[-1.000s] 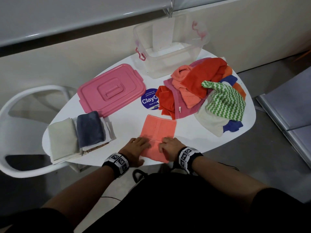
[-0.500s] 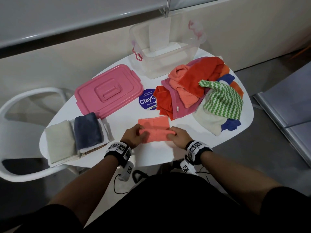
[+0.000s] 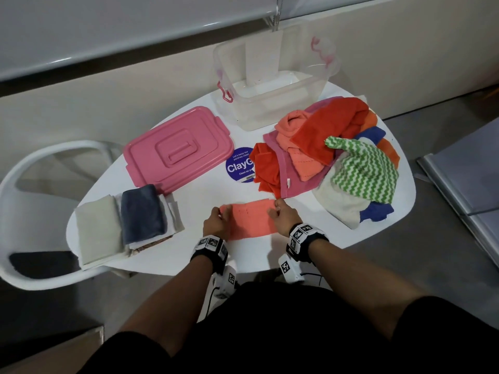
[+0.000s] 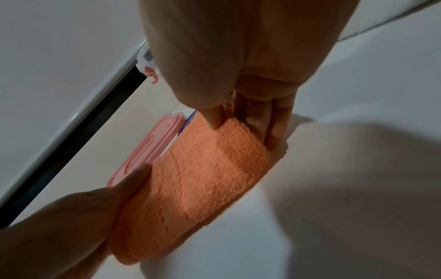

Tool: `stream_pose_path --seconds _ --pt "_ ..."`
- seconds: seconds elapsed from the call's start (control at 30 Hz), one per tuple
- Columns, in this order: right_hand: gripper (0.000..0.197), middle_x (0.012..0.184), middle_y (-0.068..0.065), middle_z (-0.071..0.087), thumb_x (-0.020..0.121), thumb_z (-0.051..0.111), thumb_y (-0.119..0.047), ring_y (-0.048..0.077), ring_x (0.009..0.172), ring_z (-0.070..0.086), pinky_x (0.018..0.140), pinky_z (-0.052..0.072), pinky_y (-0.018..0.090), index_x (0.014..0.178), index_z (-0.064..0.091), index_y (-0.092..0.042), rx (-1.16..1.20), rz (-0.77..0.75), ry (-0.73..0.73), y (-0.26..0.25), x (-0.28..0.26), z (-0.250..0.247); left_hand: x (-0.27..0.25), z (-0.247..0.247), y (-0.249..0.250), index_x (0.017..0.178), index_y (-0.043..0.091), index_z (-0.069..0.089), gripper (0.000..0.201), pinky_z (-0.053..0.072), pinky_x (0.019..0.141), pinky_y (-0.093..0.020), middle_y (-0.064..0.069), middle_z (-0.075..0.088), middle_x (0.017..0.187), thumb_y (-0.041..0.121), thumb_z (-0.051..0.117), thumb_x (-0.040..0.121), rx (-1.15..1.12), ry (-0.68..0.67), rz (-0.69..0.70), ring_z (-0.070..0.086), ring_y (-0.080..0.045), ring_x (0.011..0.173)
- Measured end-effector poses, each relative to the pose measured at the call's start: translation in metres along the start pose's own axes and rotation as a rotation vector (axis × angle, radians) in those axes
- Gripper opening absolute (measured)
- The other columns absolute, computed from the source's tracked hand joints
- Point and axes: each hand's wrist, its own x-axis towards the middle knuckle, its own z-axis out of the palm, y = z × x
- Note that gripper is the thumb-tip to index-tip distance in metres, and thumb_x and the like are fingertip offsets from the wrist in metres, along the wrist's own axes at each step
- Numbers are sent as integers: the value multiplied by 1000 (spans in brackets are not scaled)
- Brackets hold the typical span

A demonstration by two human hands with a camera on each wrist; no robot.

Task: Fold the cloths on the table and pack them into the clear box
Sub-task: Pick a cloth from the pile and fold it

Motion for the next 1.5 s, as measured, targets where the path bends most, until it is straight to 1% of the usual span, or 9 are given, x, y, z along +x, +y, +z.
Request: stream_pose_path --seconds 0.23,0.47,0.67,0.83,0.93,1.03,1.23,1.4,1.5 --pt "37 121 20 64 101 44 -31 38 114 59 95 45 36 132 51 -12 -112 52 17 -1 12 9 3 11 3 117 12 45 32 37 93 -44 -17 69 104 36 31 101 380 32 -10 64 -36 102" --pt "47 117 10 66 95 50 -37 33 110 62 93 48 39 132 46 -8 -420 58 53 -2 21 1 -7 19 5 117 7 45 65 41 90 -47 -15 57 115 66 40 90 275 199 -121 58 -38 106" --pt "57 119 7 56 80 61 -16 30 112 55 96 39 40 133 41 -19 -772 -498 127 -6 18 -9 -12 25 11 104 7 54 57 45 85 -38 -13 58 105 61 59 86 170 15 -12 56 -34 103" --pt "106 137 9 51 72 68 -30 31 124 51 105 42 44 156 3 -30 -344 -414 -378 -25 18 -13 -21 6 30 92 17 53 47 49 74 -34 0 66 85 52 78 73 -113 -159 87 62 -21 82" --pt "69 116 3 66 68 73 -35 23 106 62 92 50 35 133 52 -25 -71 -261 -569 -36 11 -10 -29 -15 31 84 22 53 53 53 79 -42 3 68 80 58 81 58 -244 -206 162 63 -16 78" --pt "35 89 -1 69 76 68 -32 12 85 66 69 48 19 107 65 -15 112 -230 -657 -51 1 -9 -37 -41 25 81 29 55 47 55 80 -42 1 71 83 61 82 59 -300 -136 178 66 -15 78" --pt "56 124 -2 64 90 50 -63 17 112 58 94 44 33 130 57 -26 10 -311 -656 -87 -15 24 -37 -83 -5 93 27 62 66 56 79 -37 -4 74 90 81 68 56 -383 -97 34 70 -17 82" --pt "41 120 2 64 102 38 -50 19 110 60 97 45 35 122 55 -18 43 -400 -465 -118 -27 66 -35 -123 -35 90 20 66 82 46 65 -28 -4 67 82 93 58 52 -770 -8 -70 62 -23 78" --pt "45 118 0 64 102 34 -53 17 107 59 96 46 35 122 53 -17 136 -344 -355 -145 -32 96 -41 -138 -60 104 21 70 73 53 78 -36 -7 74 96 84 50 73 -945 -159 -54 68 -23 89"
